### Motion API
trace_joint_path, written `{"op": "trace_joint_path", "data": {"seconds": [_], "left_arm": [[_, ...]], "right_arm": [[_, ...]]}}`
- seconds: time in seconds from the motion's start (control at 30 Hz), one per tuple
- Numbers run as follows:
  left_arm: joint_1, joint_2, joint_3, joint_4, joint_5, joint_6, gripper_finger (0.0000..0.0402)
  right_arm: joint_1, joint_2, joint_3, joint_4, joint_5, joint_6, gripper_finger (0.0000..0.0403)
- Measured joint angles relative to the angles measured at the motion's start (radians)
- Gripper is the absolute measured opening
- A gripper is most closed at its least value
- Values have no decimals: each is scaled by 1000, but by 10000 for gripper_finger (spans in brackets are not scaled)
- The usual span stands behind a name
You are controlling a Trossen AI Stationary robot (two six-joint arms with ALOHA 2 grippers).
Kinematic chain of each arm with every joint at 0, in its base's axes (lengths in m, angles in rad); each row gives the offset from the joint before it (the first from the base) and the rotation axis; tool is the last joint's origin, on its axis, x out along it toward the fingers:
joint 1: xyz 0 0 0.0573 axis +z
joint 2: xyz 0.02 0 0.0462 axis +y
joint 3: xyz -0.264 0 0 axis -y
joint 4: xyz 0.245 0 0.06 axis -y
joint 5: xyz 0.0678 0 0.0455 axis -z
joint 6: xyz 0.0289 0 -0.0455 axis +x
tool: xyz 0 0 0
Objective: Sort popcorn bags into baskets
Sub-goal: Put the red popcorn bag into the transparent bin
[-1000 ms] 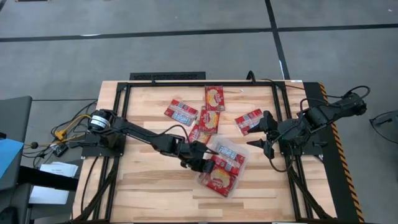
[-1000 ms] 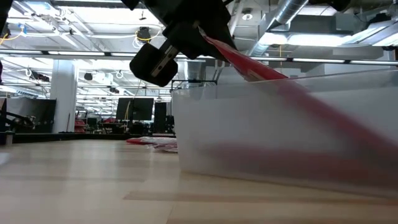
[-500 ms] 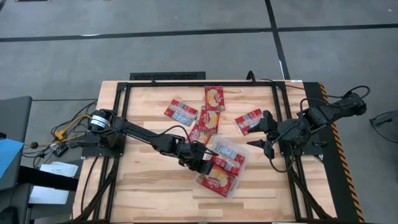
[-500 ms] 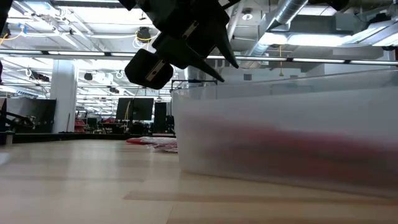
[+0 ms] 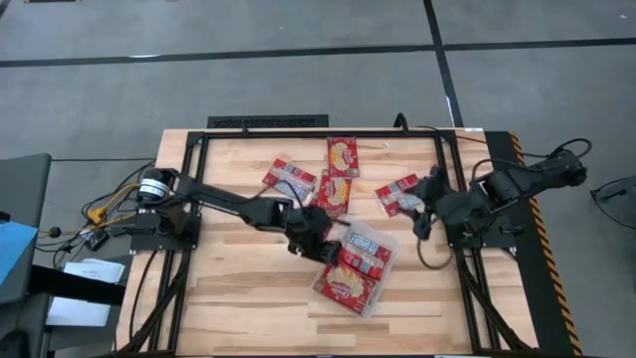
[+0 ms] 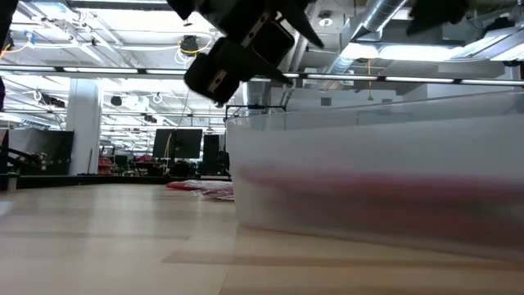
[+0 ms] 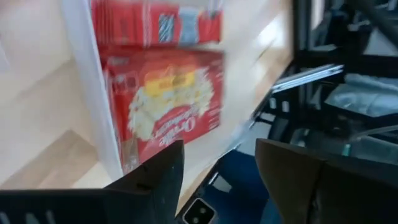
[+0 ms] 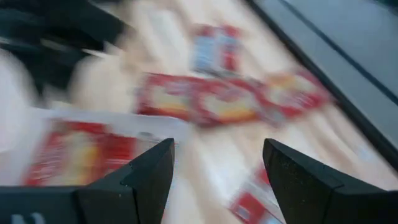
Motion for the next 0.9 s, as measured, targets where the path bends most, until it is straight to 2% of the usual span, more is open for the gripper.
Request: {"op": "trace_joint_path", "data": {"seconds": [0.17, 0.3, 0.4, 0.53, 0.6, 0.73, 0.83, 0.9], "left_arm": [[65, -101, 0, -55, -3, 86, 190], [114, -181, 0, -91, -25, 172, 190], [137, -226, 0, -111, -61, 220, 190], [180, -270, 0, -170, -80, 274, 190], [212, -288, 0, -198, -74, 302, 190], [270, -325, 1, -283, -69, 373, 190], [326, -342, 1, -406, -72, 468, 190], [374, -347, 1, -526, -109, 559, 190]], "right_arm": [[-139, 48, 0, -178, 1, 107, 270], [-260, 100, -4, -194, -40, 110, 270], [-364, 126, -61, -113, -111, 65, 270], [-504, 140, -183, 136, -336, 2, 270], [-562, 157, -233, 223, -395, 13, 270], [-646, 184, -286, 226, -405, 57, 270], [-659, 195, -291, 225, -407, 57, 270], [-650, 205, -291, 246, -407, 58, 270]]}}
